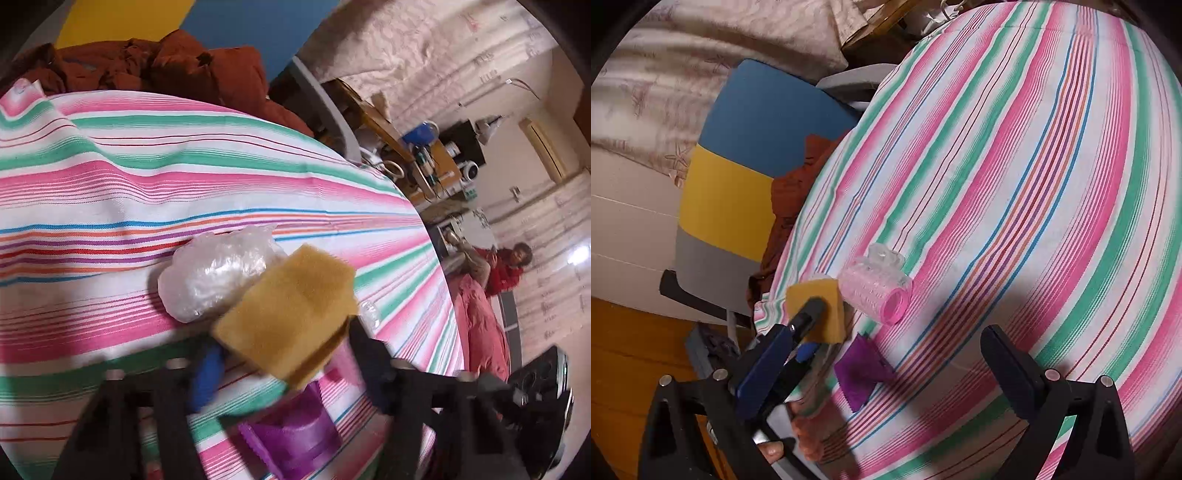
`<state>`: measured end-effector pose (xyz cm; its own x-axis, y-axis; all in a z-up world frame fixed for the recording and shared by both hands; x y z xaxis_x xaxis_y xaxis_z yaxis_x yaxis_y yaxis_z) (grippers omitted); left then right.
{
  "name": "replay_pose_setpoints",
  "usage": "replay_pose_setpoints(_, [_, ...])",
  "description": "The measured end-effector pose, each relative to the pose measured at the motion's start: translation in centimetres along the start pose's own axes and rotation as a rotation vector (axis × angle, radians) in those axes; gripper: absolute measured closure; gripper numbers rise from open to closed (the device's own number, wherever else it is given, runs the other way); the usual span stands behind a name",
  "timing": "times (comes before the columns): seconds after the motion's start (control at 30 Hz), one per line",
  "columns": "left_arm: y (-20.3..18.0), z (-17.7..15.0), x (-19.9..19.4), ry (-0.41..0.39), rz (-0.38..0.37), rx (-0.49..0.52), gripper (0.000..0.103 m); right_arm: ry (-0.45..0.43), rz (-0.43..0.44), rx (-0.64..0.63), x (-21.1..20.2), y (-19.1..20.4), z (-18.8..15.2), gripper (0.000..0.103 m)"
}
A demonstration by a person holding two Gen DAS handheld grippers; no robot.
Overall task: Organize objects
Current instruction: 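Grasp the yellow sponge with the left gripper while the right grasps the pink hair roller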
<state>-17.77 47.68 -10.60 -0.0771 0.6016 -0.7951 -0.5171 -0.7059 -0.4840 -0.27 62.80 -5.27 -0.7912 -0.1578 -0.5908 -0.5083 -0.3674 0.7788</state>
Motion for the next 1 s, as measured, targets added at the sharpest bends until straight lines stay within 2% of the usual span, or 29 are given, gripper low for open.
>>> replay_pose_setpoints(0.1, [0.7,-1.4,-1.1,0.004,0.005,0.032,0.054,-0.007,-0.019,-0.005,0.1,0.0,0.2,0.000])
replay_pose_setpoints(0.2, [1.4,-2.9,-2.5,-0.006,0.012,0.053,0.056,-0.004,-0.036,-0.013,0.2,-0.1,0.1,0.000])
replay_pose_setpoints(0.43, [4.5,-7.5,-6.1,-0.017,0.023,-0.001,0.057,0.067,-0.042,-0.126,1.8,1.6,-0.5,0.000])
replay_pose_setpoints(0.5, [5.0,-8.6,-6.8,-0.017,0.019,-0.014,0.057,0.119,-0.035,-0.187,2.8,2.6,-1.2,0.000])
replay_pose_setpoints(0.67, [4.7,-11.3,-8.4,-0.007,0.032,0.026,0.057,0.242,-0.044,-0.370,5.4,5.2,-3.9,0.000])
replay_pose_setpoints(0.83, [5.1,-12.9,-9.2,-0.005,0.025,-0.005,0.058,0.313,-0.105,-0.556,7.6,7.0,-6.6,0.000])
replay_pose_setpoints(1.0, [5.4,-14.0,-10.5,-0.029,0.072,0.015,0.058,0.396,-0.117,-0.699,9.2,8.0,-9.3,0.001])
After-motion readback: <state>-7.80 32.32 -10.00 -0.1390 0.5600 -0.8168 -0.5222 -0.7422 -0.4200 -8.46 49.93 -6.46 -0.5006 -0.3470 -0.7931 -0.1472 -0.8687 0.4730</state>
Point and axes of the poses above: each gripper's, at about its wrist camera, not at the fingertips, and x roughly the way its jaws point, y to its left, z to its top, the point moved 2 cm from there along x, roughly the way its jaws point, and after that the axes turned 9 degrees about z, right-handed, at the moved point
